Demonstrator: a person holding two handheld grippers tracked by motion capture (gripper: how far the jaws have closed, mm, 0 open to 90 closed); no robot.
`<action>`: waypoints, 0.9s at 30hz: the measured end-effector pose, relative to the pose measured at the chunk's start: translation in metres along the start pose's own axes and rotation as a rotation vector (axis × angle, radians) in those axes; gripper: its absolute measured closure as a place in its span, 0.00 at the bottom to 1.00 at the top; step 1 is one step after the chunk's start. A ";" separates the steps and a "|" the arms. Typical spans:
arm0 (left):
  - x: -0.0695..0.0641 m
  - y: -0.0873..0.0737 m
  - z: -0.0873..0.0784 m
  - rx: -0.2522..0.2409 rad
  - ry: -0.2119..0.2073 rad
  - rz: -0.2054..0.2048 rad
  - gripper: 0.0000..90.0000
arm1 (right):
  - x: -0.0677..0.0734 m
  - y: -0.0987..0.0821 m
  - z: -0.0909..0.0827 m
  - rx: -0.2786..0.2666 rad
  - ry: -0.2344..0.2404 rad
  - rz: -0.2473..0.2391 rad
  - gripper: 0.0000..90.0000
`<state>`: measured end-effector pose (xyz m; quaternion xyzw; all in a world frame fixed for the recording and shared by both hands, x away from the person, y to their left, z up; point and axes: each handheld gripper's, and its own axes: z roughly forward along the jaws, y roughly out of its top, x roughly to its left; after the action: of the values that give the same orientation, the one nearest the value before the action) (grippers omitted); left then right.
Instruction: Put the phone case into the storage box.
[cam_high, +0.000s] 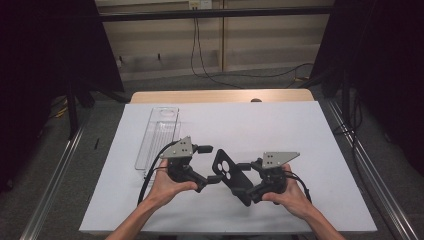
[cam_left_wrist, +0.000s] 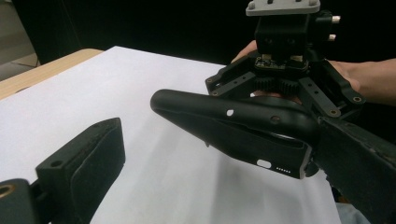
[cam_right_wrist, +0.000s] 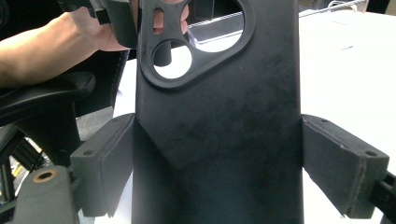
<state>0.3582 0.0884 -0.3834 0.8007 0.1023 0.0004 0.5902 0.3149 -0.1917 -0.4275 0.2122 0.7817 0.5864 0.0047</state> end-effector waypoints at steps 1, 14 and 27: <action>0.000 0.001 0.000 0.000 -0.003 0.006 0.02 | 0.000 0.000 0.000 0.000 0.004 0.001 0.15; 0.001 0.004 0.003 0.018 -0.087 0.027 0.05 | 0.001 -0.001 0.001 0.019 0.047 -0.002 0.16; 0.003 0.003 0.003 0.042 -0.138 0.020 0.06 | 0.001 -0.001 0.001 0.022 0.080 0.002 0.16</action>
<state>0.3618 0.0852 -0.3819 0.8120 0.0534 -0.0511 0.5789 0.3145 -0.1907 -0.4282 0.1895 0.7876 0.5856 -0.0296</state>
